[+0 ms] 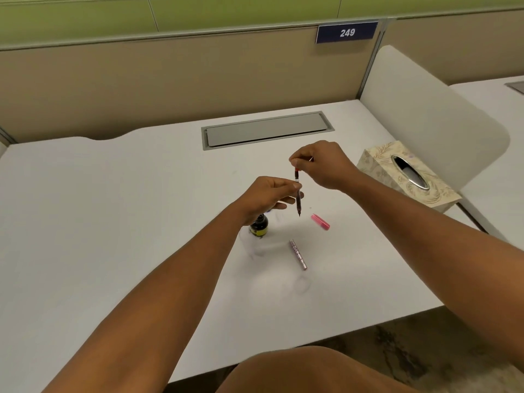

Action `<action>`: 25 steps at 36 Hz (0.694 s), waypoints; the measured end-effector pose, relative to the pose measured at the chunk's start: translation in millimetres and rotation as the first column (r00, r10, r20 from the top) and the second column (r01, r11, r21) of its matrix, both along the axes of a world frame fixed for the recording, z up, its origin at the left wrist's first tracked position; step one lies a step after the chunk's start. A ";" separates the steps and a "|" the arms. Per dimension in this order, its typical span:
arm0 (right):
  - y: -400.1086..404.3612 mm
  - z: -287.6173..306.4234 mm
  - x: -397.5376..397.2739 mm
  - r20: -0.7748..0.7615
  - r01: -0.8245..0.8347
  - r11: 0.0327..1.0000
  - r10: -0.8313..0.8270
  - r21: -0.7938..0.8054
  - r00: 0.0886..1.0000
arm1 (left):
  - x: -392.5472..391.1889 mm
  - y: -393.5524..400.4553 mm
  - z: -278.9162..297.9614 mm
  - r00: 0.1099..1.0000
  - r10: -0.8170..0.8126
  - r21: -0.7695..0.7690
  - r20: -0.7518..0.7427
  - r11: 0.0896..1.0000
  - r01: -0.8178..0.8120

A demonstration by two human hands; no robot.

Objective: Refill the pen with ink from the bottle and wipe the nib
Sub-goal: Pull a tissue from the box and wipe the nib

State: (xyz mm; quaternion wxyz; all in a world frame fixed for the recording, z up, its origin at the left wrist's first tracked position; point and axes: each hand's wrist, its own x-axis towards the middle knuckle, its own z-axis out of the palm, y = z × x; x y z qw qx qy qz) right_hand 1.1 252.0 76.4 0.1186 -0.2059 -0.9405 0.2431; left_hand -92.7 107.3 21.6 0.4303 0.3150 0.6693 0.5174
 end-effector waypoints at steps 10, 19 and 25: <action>23.1 -5.8 8.7 0.017 0.002 0.999 -0.001 -0.040 1.000 | 3.9 23.3 -3.1 0.996 -0.086 -0.001 0.015 0.996 0.086; 48.3 -3.1 24.3 -0.024 0.027 0.997 -0.029 -0.074 0.999 | 10.6 43.3 -9.9 0.995 -0.005 0.016 0.095 1.000 0.003; 98.9 -1.9 56.7 0.002 0.151 0.985 -0.152 -0.086 0.988 | 12.4 56.1 -12.1 0.982 0.070 0.024 0.178 0.997 -0.075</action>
